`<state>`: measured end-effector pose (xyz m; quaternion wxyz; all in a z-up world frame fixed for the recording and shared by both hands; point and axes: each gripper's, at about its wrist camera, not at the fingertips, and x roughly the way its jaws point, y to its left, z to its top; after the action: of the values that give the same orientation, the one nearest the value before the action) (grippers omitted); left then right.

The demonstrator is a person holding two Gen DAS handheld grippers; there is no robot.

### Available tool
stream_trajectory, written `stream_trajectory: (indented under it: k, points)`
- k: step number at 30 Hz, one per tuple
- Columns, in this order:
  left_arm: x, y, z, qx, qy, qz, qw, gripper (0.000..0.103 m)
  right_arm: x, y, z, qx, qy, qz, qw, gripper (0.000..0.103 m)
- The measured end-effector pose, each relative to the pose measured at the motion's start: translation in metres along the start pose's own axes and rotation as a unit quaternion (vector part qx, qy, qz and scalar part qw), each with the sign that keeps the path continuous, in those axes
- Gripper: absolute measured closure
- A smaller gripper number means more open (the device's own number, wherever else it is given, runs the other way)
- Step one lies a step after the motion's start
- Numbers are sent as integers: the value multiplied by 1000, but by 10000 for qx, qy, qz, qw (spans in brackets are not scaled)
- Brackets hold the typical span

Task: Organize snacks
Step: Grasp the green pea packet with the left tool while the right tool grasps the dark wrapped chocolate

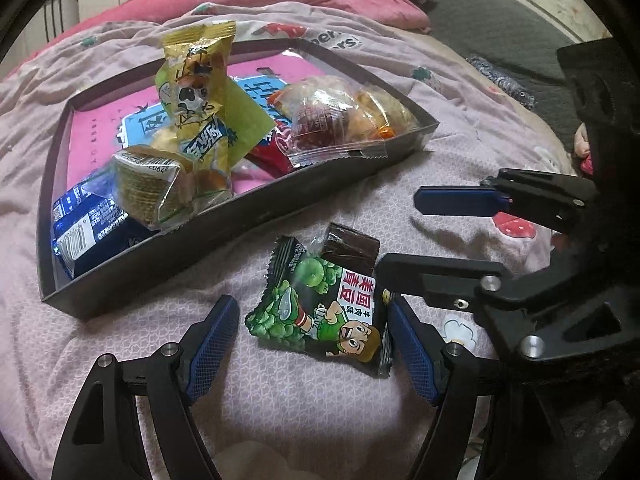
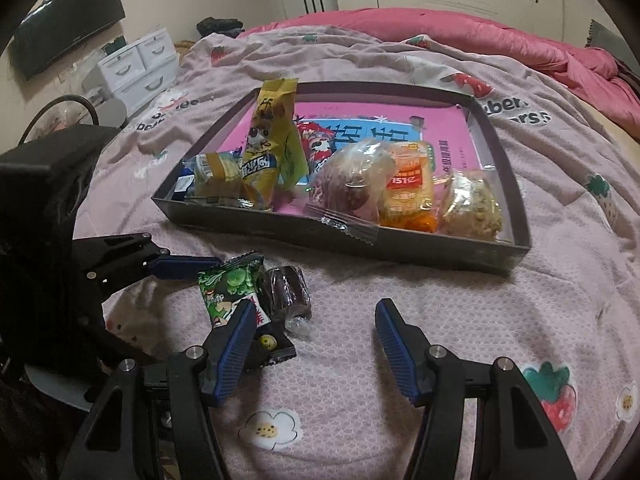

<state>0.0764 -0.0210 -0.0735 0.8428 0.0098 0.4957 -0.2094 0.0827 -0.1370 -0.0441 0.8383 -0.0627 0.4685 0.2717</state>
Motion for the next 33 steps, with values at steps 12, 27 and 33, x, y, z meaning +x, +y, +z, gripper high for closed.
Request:
stream_trajectory:
  k: [12, 27, 33]
  points:
    - [-4, 6, -1, -17, 63, 208, 9998, 62, 23, 7, 12, -278, 57, 99, 9995, 51]
    - [-8, 12, -4, -197, 62, 146, 9997, 68, 28, 14, 7, -450, -57, 127, 9989, 75]
    - [-17, 13, -7, -342, -7, 38, 9994, 73, 10, 6, 3, -217, -229, 189, 9993, 75]
